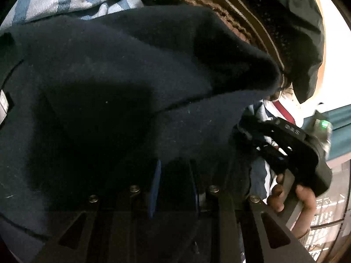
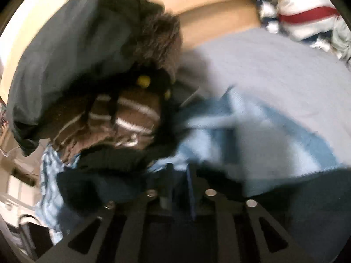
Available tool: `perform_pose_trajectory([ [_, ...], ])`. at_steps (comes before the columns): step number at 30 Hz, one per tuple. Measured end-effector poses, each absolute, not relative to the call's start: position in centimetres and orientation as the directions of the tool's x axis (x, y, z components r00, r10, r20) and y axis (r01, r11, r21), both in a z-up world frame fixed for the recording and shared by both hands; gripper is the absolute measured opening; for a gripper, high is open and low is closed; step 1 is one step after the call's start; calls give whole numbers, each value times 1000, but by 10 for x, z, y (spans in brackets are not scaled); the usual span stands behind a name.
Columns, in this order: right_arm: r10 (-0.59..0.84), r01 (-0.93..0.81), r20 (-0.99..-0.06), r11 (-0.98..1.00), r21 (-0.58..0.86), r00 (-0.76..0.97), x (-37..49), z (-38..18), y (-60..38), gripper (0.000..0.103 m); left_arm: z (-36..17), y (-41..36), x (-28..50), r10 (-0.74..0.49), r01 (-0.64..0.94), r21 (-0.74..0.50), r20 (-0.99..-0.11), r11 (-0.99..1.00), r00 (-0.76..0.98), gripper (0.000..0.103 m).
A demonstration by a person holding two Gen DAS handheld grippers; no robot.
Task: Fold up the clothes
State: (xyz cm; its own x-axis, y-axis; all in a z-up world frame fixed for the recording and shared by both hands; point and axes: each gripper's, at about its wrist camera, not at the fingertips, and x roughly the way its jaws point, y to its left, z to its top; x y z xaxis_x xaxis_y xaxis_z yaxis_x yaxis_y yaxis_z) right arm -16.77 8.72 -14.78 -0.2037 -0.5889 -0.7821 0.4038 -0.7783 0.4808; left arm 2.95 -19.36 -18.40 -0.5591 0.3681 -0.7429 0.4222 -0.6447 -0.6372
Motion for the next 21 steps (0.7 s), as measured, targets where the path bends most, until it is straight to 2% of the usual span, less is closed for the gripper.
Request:
perform_pose_trajectory([
  [2,-618,285,-776,-772,568,-130,-174,-166,93,24,-186,-193,30,376,421,-646,-737,-636,-562,25],
  [3,-635,218,-764,-767,604,-116,-174,-176,99,38,-187,-193,30,381,419,-651,-733,-633,-563,25],
  [7,-649,189,-742,-760,621,-171,-168,-184,108,38,-191,-191,30,399,407,-665,-721,-626,-566,25],
  [8,-632,204,-750,-774,599,-194,-165,-182,107,31,-192,-190,30,401,405,-669,-718,-623,-569,25],
  [9,-614,215,-759,-788,577,-216,-164,-180,106,13,-194,-189,31,404,403,-673,-714,-620,-572,25],
  [10,-620,219,-747,-784,580,-241,-163,-177,106,6,-195,-188,31,406,401,-676,-712,-619,-573,25],
  [14,-650,295,-681,-760,579,-337,-156,-152,108,6,-198,-184,31,407,395,-679,-707,-619,-579,25],
  [16,-635,326,-697,-771,547,-334,-155,-155,106,6,-200,-180,30,399,396,-674,-710,-623,-581,25],
  [18,-639,293,-705,-769,569,-308,-155,-170,116,10,-201,-176,30,392,398,-670,-713,-627,-582,25],
  [19,-645,268,-708,-764,587,-286,-154,-177,121,16,-201,-175,30,389,399,-668,-714,-628,-583,25],
  [21,-696,216,-671,-717,662,-254,-145,-181,139,42,-202,-172,29,386,403,-668,-714,-625,-584,25],
])
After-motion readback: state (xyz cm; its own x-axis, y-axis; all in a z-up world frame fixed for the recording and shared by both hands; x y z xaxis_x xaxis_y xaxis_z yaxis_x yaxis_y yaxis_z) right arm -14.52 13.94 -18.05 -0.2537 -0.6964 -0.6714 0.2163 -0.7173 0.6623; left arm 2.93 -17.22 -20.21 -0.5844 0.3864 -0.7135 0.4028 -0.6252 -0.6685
